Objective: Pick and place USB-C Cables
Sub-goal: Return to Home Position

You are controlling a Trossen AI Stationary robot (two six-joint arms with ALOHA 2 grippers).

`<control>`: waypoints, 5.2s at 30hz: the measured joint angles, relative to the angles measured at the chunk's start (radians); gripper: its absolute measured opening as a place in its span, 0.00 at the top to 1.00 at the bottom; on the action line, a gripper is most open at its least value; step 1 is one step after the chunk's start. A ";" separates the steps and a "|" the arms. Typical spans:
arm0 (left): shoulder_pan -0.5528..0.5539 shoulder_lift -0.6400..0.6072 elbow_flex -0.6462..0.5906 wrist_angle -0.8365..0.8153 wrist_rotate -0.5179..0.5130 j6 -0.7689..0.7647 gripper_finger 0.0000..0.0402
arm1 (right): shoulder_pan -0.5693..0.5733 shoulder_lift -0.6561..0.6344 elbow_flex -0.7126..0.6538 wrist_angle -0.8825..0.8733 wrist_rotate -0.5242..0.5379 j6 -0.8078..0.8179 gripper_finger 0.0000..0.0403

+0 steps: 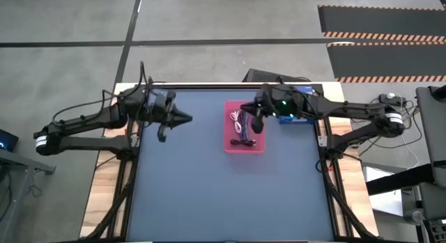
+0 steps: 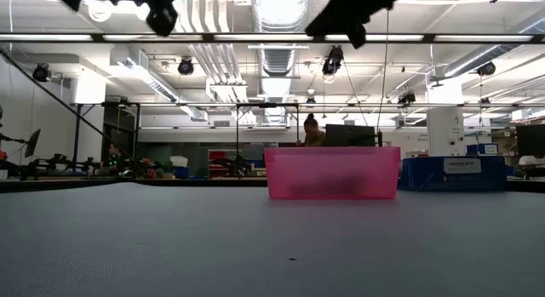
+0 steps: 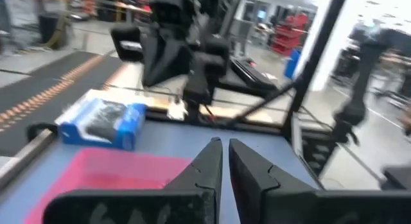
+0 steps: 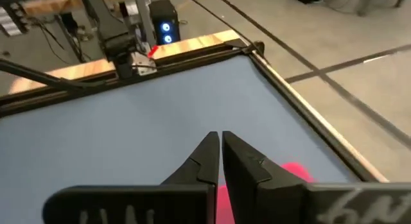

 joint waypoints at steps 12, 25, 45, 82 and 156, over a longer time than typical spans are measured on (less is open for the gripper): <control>0.000 -0.325 -0.363 0.000 0.034 0.113 0.99 | -0.002 -0.262 -0.329 -0.035 0.143 -0.063 0.98; 0.000 -0.605 -0.568 0.035 -0.008 0.176 0.99 | -0.002 -0.548 -0.695 0.438 0.077 -0.117 0.98; 0.000 -0.755 -0.634 0.051 -0.016 0.176 0.99 | -0.002 -0.883 -1.005 0.760 0.078 -0.111 0.98; 0.000 -0.744 -0.634 0.052 -0.015 0.175 0.99 | -0.002 -1.187 -1.092 0.656 -0.027 -0.286 0.98; 0.000 -0.744 -0.634 0.052 -0.015 0.177 0.99 | -0.002 -1.127 -1.093 0.263 0.314 0.127 0.98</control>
